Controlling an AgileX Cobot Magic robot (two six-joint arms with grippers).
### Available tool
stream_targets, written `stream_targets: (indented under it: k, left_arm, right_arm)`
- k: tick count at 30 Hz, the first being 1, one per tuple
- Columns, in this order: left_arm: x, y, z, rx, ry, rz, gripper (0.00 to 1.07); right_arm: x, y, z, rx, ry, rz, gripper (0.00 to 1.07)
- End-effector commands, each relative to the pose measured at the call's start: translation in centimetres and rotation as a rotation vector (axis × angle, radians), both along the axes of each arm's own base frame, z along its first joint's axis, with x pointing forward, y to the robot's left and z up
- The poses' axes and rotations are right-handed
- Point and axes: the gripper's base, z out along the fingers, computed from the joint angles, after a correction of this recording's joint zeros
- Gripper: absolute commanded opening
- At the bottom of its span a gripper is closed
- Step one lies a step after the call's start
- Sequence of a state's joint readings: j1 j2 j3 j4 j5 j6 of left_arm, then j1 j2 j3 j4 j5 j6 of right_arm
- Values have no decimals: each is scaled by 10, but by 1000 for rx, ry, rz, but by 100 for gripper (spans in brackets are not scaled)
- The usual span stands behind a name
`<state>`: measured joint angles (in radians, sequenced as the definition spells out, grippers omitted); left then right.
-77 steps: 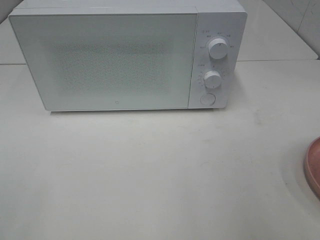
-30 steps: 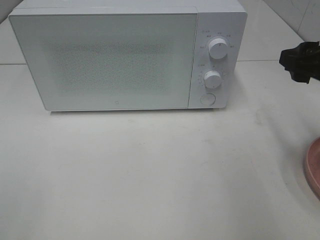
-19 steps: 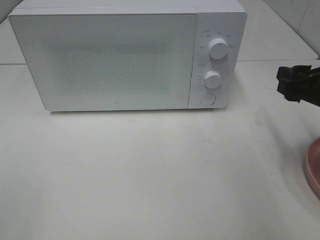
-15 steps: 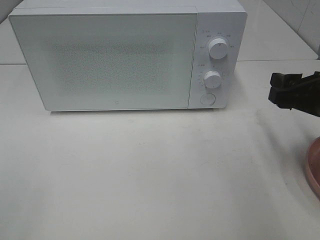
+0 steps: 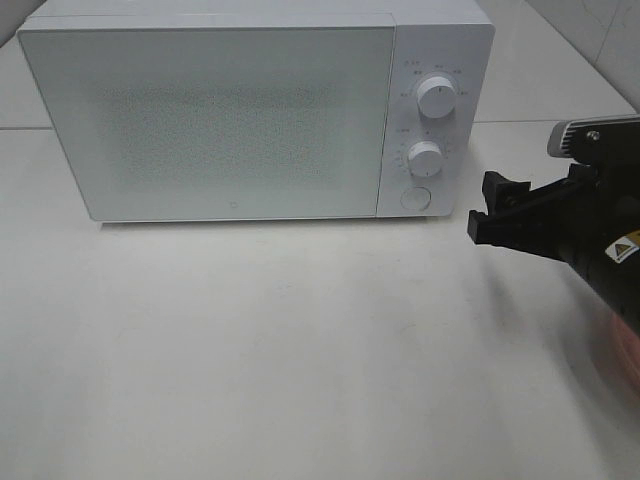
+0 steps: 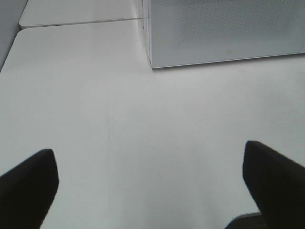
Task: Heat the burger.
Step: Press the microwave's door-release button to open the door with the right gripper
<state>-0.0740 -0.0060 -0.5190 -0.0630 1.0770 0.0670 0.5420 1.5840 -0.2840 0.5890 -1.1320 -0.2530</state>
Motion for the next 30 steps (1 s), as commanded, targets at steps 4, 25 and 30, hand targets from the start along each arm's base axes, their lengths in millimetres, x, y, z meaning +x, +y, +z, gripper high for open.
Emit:
stream_targets:
  k: [4, 25, 30]
  left_arm:
    - [-3, 0, 0, -5, -27, -5, 98]
    - [-3, 0, 0, -4, -27, -5, 98]
    - [-3, 0, 0, -4, -27, -5, 98]
  right_arm:
    - [-11, 14, -4, -57, -55, -63, 76]
    - [-16, 34, -5, 44, -47, -75, 76]
    - [-16, 35, -7, 254, -30, -117, 76]
